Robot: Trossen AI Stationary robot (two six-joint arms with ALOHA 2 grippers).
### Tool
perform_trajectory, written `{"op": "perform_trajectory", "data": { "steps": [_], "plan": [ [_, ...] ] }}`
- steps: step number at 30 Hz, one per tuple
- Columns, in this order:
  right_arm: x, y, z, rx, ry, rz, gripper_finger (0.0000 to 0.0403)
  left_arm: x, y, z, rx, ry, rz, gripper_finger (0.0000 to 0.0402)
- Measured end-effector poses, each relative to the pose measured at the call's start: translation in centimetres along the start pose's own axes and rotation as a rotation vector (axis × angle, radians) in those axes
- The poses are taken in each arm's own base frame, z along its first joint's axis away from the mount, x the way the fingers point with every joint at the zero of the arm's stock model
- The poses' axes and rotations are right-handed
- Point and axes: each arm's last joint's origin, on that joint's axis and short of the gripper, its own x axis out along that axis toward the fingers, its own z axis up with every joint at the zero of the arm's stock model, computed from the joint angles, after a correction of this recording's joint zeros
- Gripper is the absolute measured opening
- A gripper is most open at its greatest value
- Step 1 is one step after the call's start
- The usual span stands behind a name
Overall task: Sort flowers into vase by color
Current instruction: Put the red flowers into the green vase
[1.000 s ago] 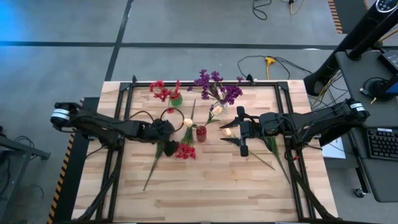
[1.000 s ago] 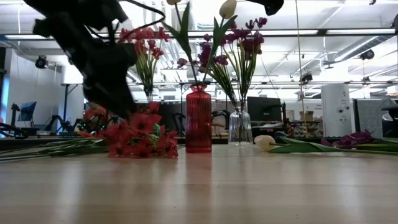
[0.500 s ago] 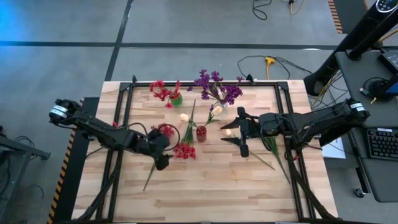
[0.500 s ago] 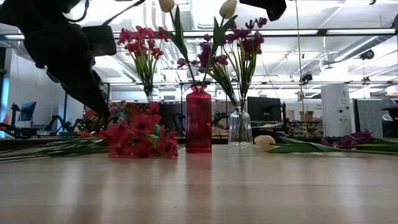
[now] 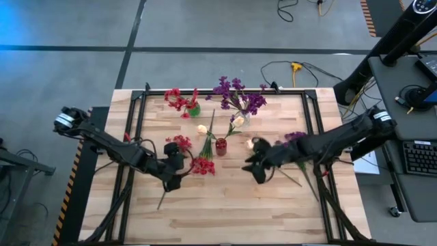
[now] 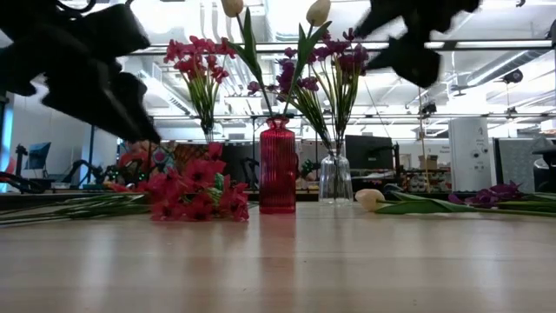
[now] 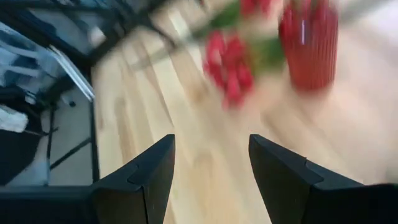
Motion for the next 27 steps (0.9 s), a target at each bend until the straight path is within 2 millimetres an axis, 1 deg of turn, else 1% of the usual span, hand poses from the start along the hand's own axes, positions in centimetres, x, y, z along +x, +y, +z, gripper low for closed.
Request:
{"op": "perform_trajectory", "data": {
  "steps": [2, 5, 8, 11, 15, 20, 23, 27],
  "plan": [
    [0.8, 0.1, -1.3, 0.067, 0.061, -0.038, 0.0196, 0.5, -0.2, 0.2, -0.035, -0.084, 0.025, 0.0315],
    [1.1, 0.2, -2.6, 0.124, 0.124, -0.086, 0.0196, 1.0, -0.6, 1.1, -0.161, -0.209, 0.032, 0.0315],
    [1.0, 0.1, -3.5, 0.139, 0.172, -0.132, 0.0196, 1.7, -1.0, 1.5, -0.268, -0.26, 0.055, 0.0315],
    [0.8, 0.2, -4.0, 0.129, 0.164, -0.17, 0.0196, 2.7, -1.3, 1.3, -0.327, -0.271, 0.149, 0.0315],
    [0.6, 0.6, -4.5, 0.082, 0.124, -0.188, 0.0196, 4.5, -1.8, 0.5, -0.325, -0.235, 0.2, 0.0315],
    [0.3, 1.1, -5.0, 0.029, 0.061, -0.219, 0.0196, 6.2, -2.5, 0.2, -0.313, -0.26, 0.241, 0.0315],
    [0.2, 1.3, -5.3, 0.004, 0.016, -0.242, 0.0196, 6.6, -2.4, 0.4, -0.317, -0.283, 0.254, 0.0315],
    [0.1, 1.4, -5.3, -0.014, -0.015, -0.257, 0.0196, 5.9, -2.2, 0.9, -0.299, -0.298, 0.248, 0.0315]
  ]
}}
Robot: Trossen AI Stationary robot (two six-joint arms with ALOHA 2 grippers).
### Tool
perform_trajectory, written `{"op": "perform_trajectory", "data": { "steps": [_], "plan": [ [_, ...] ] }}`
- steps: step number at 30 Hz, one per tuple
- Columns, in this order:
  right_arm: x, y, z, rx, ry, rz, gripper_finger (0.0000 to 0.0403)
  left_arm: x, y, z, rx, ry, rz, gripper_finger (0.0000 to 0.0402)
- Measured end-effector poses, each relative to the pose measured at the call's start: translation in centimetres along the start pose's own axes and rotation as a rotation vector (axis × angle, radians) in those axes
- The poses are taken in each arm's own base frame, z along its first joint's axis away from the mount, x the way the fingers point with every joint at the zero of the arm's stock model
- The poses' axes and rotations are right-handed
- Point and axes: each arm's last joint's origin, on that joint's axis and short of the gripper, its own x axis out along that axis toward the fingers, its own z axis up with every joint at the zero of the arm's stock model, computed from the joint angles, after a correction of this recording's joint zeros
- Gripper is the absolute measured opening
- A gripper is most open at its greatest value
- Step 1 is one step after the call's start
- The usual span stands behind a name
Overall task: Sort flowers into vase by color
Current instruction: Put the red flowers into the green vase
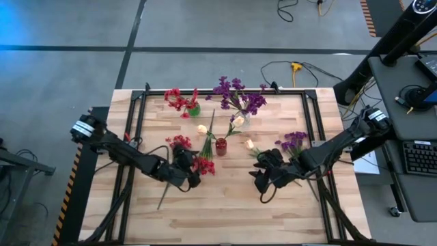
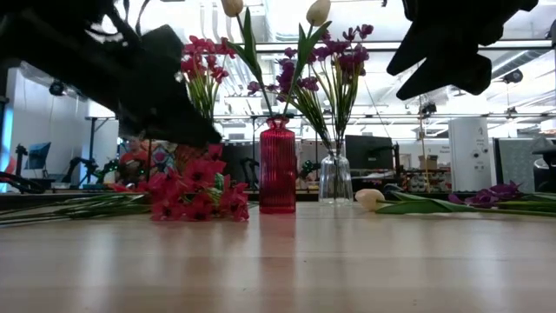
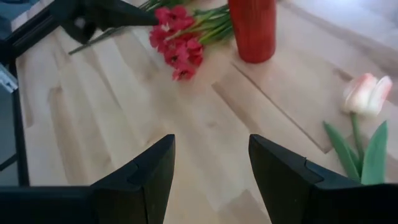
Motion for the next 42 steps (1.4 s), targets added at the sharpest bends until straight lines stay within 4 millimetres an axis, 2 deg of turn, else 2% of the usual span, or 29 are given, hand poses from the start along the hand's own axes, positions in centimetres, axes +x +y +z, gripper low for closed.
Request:
{"op": "perform_trajectory", "data": {
  "steps": [5, 10, 19, 28, 34, 42],
  "plan": [
    [0.0, 0.0, 0.0, -0.012, -0.018, -0.012, 0.0196, -0.6, 1.0, 1.5, -0.036, -0.022, 0.011, 0.0315],
    [0.0, -0.1, 0.2, -0.036, -0.056, -0.038, 0.0196, 1.1, 2.4, 2.1, -0.104, -0.031, 0.086, 0.0311],
    [0.0, -0.1, 0.2, -0.044, -0.06, -0.042, 0.0196, 4.1, 3.1, 0.0, -0.068, 0.045, 0.163, 0.0311],
    [0.0, -0.2, 0.2, -0.051, -0.081, -0.056, 0.0196, 6.8, 3.0, -0.9, -0.089, 0.079, 0.166, 0.0311],
    [0.0, -0.2, 0.2, -0.047, -0.082, -0.056, 0.0196, 7.8, 3.7, -1.4, -0.133, 0.135, 0.144, 0.0311],
    [0.0, -0.2, 0.3, -0.047, -0.082, -0.056, 0.0196, 7.9, 3.8, -1.6, -0.142, 0.153, 0.149, 0.0311]
  ]
}}
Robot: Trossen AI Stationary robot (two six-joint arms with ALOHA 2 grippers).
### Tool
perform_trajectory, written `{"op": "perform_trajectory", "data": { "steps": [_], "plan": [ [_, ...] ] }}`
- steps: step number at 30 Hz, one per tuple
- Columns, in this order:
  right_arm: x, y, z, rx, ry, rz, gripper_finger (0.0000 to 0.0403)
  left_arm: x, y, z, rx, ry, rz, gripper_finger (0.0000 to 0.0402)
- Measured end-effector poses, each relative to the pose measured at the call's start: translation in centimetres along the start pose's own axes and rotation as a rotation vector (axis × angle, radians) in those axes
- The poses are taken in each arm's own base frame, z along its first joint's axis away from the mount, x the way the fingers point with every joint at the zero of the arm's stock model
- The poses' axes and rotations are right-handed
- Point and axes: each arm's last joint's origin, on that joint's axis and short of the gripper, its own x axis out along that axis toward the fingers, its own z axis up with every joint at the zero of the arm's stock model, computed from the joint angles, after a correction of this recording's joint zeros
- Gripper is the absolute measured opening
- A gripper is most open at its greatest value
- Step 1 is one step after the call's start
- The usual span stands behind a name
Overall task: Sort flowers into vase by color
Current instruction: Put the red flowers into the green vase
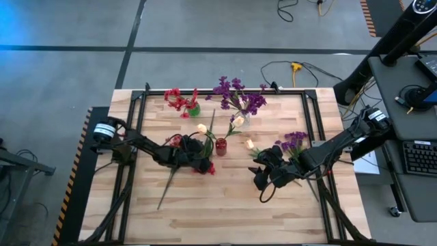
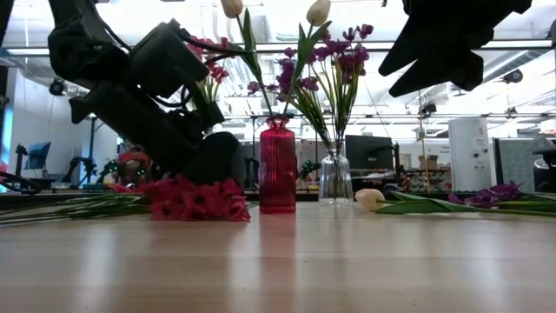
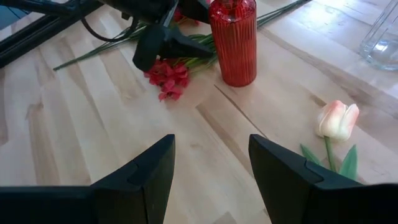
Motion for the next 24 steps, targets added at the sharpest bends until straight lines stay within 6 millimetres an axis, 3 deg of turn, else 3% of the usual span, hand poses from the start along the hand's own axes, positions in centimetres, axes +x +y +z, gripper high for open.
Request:
{"op": "perform_trajectory", "data": {
  "steps": [24],
  "plan": [
    [0.0, 0.0, 0.0, 0.0, -0.001, -0.001, 0.0196, 0.95, 0.33, -0.58, -0.048, 0.06, 0.0, 0.031]
  ]
}}
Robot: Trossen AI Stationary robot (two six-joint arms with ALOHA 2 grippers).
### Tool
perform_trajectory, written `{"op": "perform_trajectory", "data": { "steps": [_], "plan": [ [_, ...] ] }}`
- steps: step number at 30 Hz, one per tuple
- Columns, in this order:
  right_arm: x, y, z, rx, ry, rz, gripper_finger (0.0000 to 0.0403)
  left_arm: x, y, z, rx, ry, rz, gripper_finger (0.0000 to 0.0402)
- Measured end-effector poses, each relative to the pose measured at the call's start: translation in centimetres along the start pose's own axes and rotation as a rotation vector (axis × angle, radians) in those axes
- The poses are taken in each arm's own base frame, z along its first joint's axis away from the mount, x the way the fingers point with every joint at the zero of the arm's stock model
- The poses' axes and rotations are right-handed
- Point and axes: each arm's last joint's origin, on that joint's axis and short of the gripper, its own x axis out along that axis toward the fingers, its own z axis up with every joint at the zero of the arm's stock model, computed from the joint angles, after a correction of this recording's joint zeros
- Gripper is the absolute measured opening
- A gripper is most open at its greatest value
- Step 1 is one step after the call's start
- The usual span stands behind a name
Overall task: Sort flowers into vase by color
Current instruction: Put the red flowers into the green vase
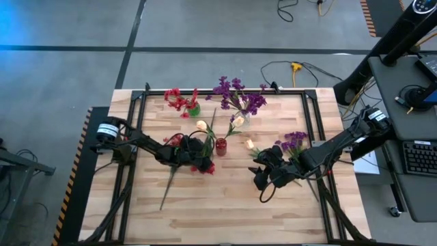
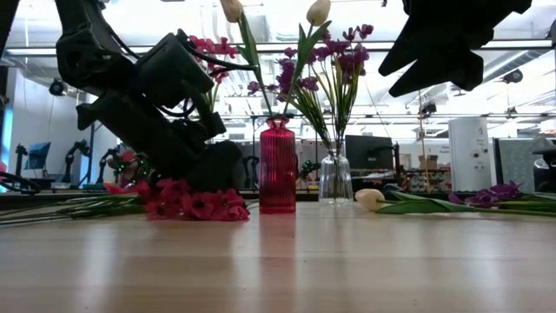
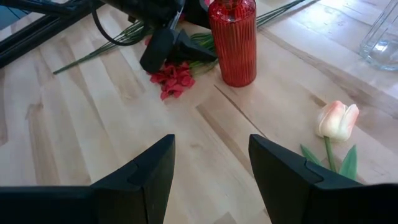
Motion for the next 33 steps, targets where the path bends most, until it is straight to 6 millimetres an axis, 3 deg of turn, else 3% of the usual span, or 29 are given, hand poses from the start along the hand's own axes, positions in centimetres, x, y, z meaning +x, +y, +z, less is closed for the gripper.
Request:
{"op": "perform_trajectory", "data": {
  "steps": [6, 21, 33],
  "plan": [
    [0.0, 0.0, 0.0, 0.0, 0.0, 0.0, 0.0196, -0.3, 0.1, 0.1, 0.006, 0.015, -0.002, 0.0294],
    [0.0, 0.0, 0.0, 0.0, 0.0, -0.001, 0.0196, -1.4, 0.5, 0.6, 0.017, 0.062, 0.001, 0.014],
    [0.0, 0.0, 0.0, -0.003, -0.003, -0.002, 0.0196, -3.5, 1.5, 1.9, 0.018, 0.08, 0.04, 0.0086]
  ]
}}
